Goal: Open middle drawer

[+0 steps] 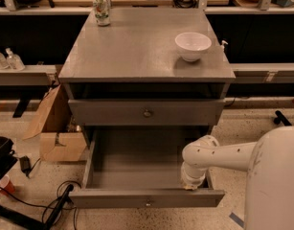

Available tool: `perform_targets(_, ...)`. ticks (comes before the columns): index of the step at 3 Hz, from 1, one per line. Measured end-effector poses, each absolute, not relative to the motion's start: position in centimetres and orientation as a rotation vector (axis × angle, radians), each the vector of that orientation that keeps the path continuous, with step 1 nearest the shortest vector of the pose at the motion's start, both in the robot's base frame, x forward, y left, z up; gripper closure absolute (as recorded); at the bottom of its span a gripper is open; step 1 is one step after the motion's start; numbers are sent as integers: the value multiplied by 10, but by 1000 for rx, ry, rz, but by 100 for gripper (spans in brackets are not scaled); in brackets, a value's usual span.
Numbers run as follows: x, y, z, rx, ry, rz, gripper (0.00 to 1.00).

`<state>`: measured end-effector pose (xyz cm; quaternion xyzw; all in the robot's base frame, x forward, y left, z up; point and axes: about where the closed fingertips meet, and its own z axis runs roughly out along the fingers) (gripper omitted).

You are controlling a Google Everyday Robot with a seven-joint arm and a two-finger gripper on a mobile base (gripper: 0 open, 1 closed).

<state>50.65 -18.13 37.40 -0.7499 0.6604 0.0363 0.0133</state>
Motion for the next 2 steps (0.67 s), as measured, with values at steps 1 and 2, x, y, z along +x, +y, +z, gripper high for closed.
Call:
perform_targets(1,507,-181,374,-2336,2057,113,100)
perform_targets(2,507,-181,374,-2336,2057,113,82)
